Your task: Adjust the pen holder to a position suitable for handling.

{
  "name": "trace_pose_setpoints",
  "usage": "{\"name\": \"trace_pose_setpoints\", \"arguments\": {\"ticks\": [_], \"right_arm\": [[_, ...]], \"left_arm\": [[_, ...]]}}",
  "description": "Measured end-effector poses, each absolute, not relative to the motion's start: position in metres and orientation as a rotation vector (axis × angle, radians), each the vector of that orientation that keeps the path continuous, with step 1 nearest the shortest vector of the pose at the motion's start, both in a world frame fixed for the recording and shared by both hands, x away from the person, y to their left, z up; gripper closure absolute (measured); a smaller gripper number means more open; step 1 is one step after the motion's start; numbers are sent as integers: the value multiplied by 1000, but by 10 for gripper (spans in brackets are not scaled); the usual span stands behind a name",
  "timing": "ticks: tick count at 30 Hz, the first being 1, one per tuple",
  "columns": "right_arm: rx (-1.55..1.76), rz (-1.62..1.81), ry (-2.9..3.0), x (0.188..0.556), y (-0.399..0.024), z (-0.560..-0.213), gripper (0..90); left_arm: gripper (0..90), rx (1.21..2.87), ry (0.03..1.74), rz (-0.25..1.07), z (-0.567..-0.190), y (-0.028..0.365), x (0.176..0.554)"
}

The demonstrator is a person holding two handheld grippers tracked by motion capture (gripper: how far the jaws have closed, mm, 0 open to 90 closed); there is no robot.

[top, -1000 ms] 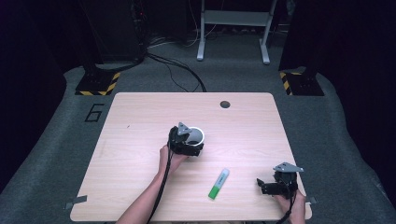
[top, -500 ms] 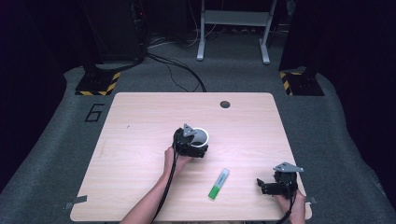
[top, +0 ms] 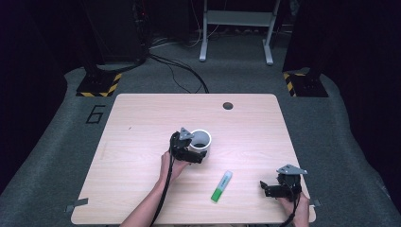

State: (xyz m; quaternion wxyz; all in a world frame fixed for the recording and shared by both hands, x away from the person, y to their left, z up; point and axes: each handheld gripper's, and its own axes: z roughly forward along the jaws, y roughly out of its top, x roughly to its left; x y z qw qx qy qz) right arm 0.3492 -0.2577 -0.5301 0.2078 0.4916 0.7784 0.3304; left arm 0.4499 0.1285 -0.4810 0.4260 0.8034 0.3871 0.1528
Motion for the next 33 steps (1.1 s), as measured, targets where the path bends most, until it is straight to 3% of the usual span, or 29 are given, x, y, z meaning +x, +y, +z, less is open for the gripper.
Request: {"name": "trace_pose_setpoints", "arguments": {"ticks": [16,33], "right_arm": [[1369,920,2168,349,-258,-530,0],[1363,920,2171,350,-258,-530,0]], "left_arm": [[2,2012,926,447,-470,172,404],[2,2035,1025,539,-495,231,351]]}}
